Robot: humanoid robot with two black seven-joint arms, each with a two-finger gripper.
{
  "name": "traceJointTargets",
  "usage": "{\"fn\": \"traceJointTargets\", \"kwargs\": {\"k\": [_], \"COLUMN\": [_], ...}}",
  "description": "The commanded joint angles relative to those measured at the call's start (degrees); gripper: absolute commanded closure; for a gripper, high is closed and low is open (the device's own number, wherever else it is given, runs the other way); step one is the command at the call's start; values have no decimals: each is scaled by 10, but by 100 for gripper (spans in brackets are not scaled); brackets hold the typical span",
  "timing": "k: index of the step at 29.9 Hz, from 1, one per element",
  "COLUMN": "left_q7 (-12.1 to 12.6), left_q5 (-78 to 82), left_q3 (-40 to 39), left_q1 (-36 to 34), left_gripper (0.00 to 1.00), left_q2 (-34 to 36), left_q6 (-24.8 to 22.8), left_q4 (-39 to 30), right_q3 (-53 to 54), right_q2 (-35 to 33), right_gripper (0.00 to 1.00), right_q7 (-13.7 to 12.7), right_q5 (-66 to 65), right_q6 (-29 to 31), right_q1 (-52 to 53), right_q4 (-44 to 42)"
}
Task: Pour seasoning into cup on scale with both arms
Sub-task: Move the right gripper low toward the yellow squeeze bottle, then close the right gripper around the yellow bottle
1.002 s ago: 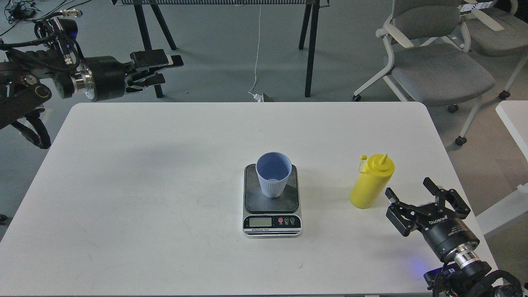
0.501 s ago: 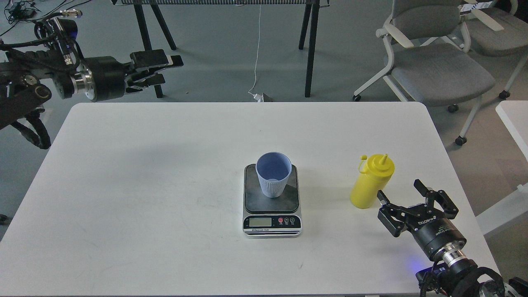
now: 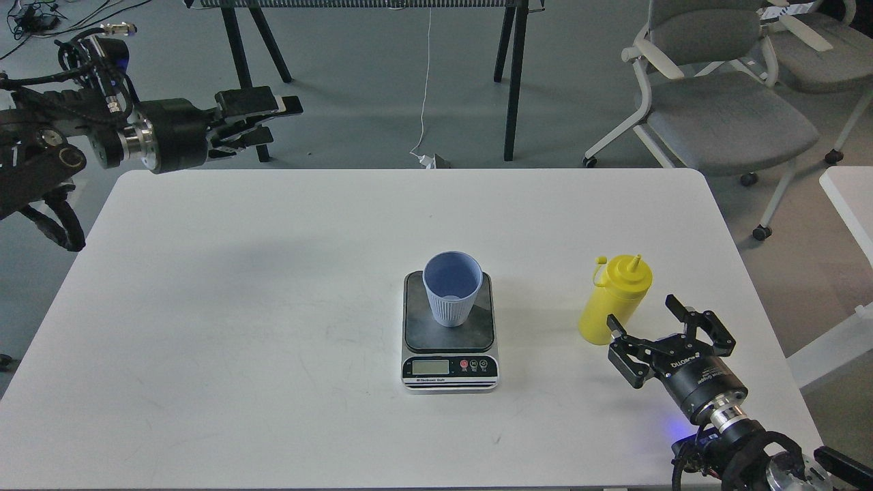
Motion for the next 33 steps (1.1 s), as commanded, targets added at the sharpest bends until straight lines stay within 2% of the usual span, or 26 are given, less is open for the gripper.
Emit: {"fn": "traceJointTargets", "kwargs": {"k": [1,33], "left_q7": [0,0], "left_q5": [0,1], "left_q3": [-1,-13], "left_q1": [1,26], "left_gripper": [1,1], "left_q2": [0,0], "left_q6": [0,0], "left_q4": [-2,-3], "right_q3": [-7,-8], "right_q2": [9,83], "right_gripper": [0,1], "right_q7": [0,-1], "right_q5": [0,-27], "right_q6": [0,0], "right_q1": [9,65], "right_q4": [-14,-104]}}
